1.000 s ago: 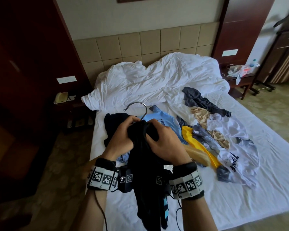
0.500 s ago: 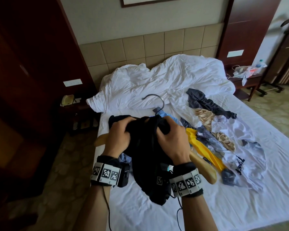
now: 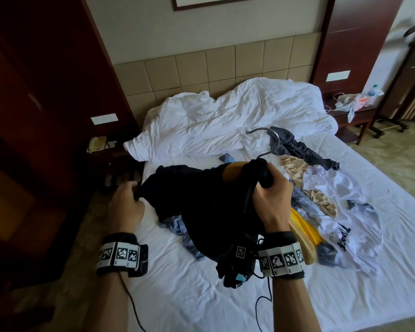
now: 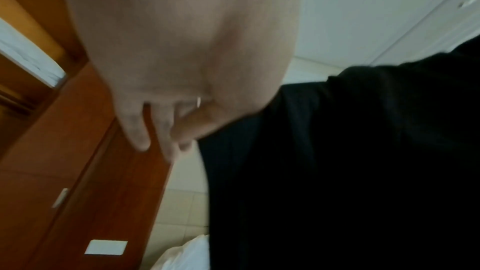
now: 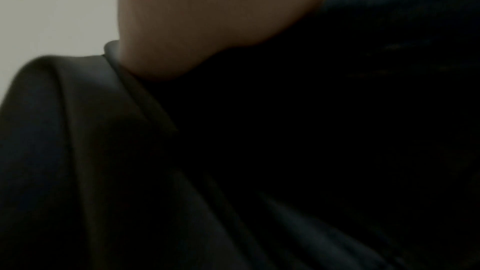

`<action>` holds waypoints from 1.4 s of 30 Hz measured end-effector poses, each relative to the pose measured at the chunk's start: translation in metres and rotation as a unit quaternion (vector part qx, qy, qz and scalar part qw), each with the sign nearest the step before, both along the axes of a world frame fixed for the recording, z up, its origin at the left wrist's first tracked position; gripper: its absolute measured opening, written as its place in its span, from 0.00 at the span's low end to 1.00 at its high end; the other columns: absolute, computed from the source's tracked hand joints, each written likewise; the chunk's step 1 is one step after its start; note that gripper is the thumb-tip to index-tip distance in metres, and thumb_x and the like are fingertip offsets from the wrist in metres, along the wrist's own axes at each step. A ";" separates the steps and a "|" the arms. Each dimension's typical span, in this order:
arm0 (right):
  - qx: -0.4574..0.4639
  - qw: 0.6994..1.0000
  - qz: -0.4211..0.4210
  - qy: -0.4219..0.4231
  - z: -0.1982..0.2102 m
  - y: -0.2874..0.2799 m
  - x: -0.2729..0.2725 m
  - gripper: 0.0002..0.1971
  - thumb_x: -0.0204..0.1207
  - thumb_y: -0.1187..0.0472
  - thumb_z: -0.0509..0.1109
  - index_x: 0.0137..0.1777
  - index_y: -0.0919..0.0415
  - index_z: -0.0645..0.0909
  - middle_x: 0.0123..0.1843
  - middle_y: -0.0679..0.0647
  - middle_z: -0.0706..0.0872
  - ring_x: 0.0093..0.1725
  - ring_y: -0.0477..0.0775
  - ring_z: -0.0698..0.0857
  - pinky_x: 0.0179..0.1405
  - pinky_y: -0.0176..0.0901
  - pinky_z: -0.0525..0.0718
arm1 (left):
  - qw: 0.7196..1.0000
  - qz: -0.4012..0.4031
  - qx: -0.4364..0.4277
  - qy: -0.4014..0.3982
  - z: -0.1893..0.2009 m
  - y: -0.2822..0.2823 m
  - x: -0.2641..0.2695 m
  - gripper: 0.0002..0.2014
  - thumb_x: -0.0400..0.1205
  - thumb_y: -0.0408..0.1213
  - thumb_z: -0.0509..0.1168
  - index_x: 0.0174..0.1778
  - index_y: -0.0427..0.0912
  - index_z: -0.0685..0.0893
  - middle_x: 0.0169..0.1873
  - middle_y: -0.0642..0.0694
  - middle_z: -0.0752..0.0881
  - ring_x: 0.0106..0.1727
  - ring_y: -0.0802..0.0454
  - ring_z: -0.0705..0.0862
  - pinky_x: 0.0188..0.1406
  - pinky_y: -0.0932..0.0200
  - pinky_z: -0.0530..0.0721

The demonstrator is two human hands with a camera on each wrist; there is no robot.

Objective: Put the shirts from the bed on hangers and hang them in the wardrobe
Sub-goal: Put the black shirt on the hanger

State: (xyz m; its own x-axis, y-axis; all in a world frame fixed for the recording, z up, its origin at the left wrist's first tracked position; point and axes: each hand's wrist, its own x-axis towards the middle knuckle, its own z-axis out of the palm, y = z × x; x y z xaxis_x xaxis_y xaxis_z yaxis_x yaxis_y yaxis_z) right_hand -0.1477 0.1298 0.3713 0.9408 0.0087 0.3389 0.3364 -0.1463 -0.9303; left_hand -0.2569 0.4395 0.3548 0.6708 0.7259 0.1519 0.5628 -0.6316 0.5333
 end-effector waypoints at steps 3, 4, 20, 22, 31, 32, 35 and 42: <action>-0.026 1.000 -0.004 0.011 -0.001 0.005 -0.003 0.17 0.79 0.39 0.70 0.43 0.53 0.79 0.31 0.47 0.82 0.33 0.45 0.77 0.35 0.50 0.77 | 0.975 -0.011 0.056 -0.214 0.027 -0.025 0.004 0.23 0.83 0.23 0.60 0.71 0.45 0.83 0.68 0.46 0.83 0.70 0.48 0.80 0.69 0.49 0.79; -0.034 0.999 -0.005 0.013 0.000 0.008 -0.005 0.17 0.78 0.38 0.69 0.43 0.52 0.79 0.31 0.47 0.83 0.33 0.45 0.78 0.35 0.50 0.78 | 0.965 -0.044 0.071 -0.247 0.037 -0.034 0.007 0.18 0.86 0.27 0.58 0.68 0.45 0.85 0.65 0.48 0.85 0.67 0.52 0.81 0.65 0.53 0.78; 0.076 0.997 -0.025 0.010 0.003 -0.003 -0.001 0.19 0.80 0.43 0.68 0.32 0.54 0.77 0.27 0.47 0.75 0.33 0.44 0.69 0.32 0.47 0.68 | 0.982 0.104 -0.102 -0.120 0.026 -0.036 -0.004 0.29 0.96 0.50 0.46 0.50 0.32 0.85 0.37 0.42 0.80 0.42 0.43 0.78 0.39 0.52 0.67; 0.092 0.995 -0.033 0.006 0.005 -0.005 -0.003 0.22 0.81 0.40 0.66 0.32 0.55 0.75 0.26 0.45 0.72 0.32 0.45 0.67 0.31 0.45 0.65 | 0.987 0.109 -0.093 -0.068 0.010 -0.015 -0.004 0.29 0.95 0.50 0.50 0.49 0.29 0.86 0.42 0.34 0.85 0.49 0.35 0.84 0.44 0.51 0.72; 0.031 0.999 0.002 0.025 0.008 0.007 -0.011 0.22 0.81 0.38 0.68 0.35 0.54 0.74 0.28 0.45 0.72 0.33 0.45 0.69 0.36 0.49 0.70 | 0.982 0.037 -0.009 -0.185 0.022 -0.009 0.001 0.16 0.93 0.44 0.54 0.61 0.44 0.87 0.57 0.42 0.89 0.61 0.41 0.86 0.62 0.45 0.82; 0.023 0.999 0.009 0.021 0.008 0.011 -0.012 0.22 0.81 0.38 0.68 0.36 0.55 0.76 0.29 0.48 0.74 0.34 0.45 0.71 0.37 0.50 0.72 | 0.981 0.001 -0.008 -0.194 0.032 -0.017 0.003 0.18 0.93 0.49 0.53 0.61 0.48 0.87 0.56 0.47 0.89 0.59 0.46 0.86 0.62 0.45 0.83; 0.018 0.999 0.030 0.012 0.008 0.022 -0.017 0.25 0.82 0.37 0.67 0.42 0.61 0.79 0.34 0.60 0.80 0.36 0.45 0.73 0.36 0.57 0.77 | 0.983 -0.117 -0.017 -0.139 0.053 -0.046 0.010 0.27 0.92 0.60 0.46 0.55 0.53 0.90 0.50 0.54 0.91 0.52 0.54 0.87 0.55 0.52 0.82; 0.022 0.998 0.060 -0.013 0.012 0.036 -0.028 0.19 0.85 0.47 0.71 0.36 0.56 0.75 0.27 0.46 0.74 0.32 0.42 0.69 0.34 0.46 0.71 | 0.955 -0.224 0.150 -0.118 0.051 -0.088 0.018 0.34 0.90 0.62 0.41 0.29 0.46 0.77 0.22 0.50 0.79 0.27 0.53 0.80 0.33 0.45 0.80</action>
